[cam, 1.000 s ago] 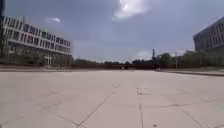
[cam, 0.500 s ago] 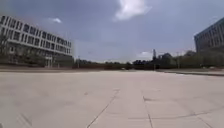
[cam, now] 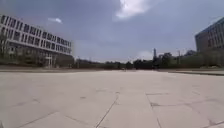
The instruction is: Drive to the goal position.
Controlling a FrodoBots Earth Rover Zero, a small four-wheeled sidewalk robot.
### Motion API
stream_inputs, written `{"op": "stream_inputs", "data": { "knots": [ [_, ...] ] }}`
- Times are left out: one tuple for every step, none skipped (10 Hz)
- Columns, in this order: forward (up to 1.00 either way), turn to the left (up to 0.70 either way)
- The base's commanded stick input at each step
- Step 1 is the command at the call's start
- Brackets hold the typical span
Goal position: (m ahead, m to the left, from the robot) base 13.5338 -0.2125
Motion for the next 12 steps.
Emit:
{"op": "stream_inputs", "data": {
  "knots": [
    [0.7, 0.0],
    [0.7, 0.0],
    [0.7, 0.0],
    [0.7, 0.0],
    [0.7, 0.0],
    [0.7, 0.0],
    [0.7, -0.34],
    [0.7, -0.18],
    [0.7, -0.03],
    [0.7, 0.0],
    [0.7, 0.0],
    [0.7, 0.0]
  ]
}}
